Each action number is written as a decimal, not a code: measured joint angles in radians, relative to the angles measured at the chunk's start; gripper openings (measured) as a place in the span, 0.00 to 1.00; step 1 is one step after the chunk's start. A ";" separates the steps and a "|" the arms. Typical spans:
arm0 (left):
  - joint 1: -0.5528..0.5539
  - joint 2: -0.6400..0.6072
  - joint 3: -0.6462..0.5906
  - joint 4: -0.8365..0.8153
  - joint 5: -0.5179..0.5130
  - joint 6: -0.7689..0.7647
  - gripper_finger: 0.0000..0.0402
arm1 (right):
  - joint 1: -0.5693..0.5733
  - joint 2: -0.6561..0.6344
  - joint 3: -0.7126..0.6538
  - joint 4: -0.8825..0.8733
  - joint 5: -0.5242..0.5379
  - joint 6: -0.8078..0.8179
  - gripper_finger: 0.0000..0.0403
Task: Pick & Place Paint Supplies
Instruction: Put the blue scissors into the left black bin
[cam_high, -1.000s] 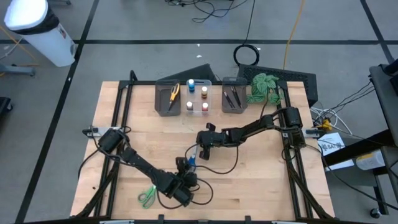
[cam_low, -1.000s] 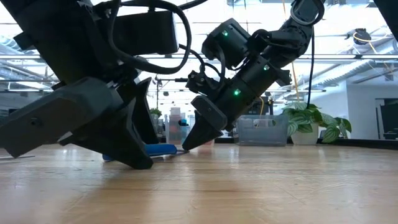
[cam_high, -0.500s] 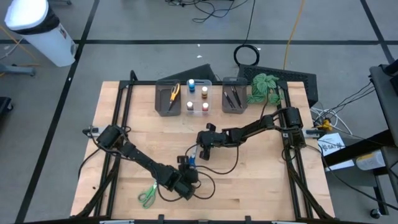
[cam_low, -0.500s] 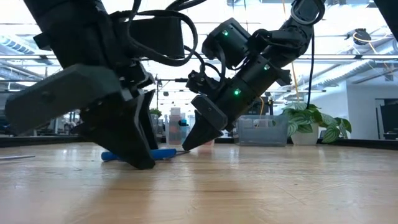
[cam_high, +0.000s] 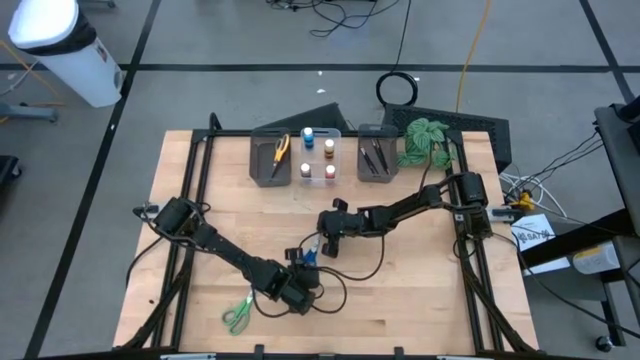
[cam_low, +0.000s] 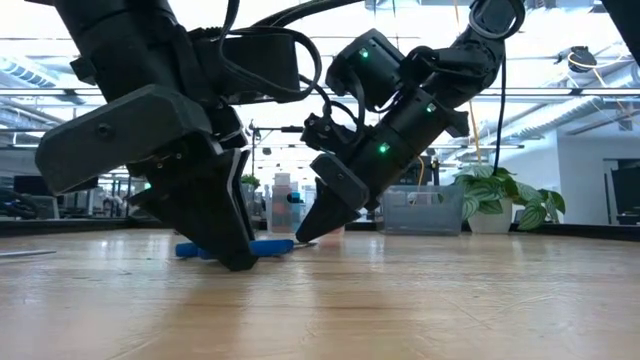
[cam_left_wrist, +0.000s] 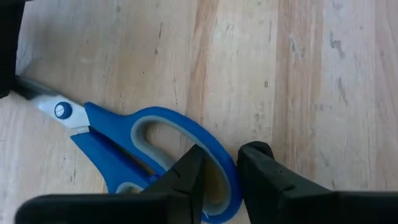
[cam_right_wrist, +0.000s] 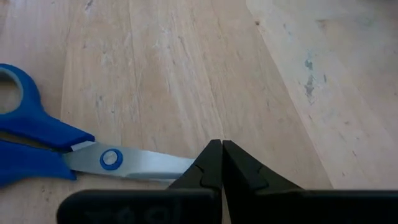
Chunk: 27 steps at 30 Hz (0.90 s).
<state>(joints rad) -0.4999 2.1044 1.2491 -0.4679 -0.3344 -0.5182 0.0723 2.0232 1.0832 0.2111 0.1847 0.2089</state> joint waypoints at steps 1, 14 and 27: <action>0.000 0.000 0.000 0.000 0.000 -0.001 0.21 | 0.000 0.000 0.000 -0.001 -0.001 0.000 0.00; -0.005 -0.002 -0.002 0.004 -0.013 0.017 0.06 | 0.000 0.001 0.000 0.001 -0.006 0.006 0.00; -0.106 -0.194 -0.015 -0.197 -0.147 -0.109 0.06 | 0.028 -0.237 -0.003 -0.124 0.003 -0.083 0.00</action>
<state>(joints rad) -0.6064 1.9102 1.2337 -0.6647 -0.4811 -0.6275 0.1004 1.7862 1.0798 0.0873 0.1879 0.1255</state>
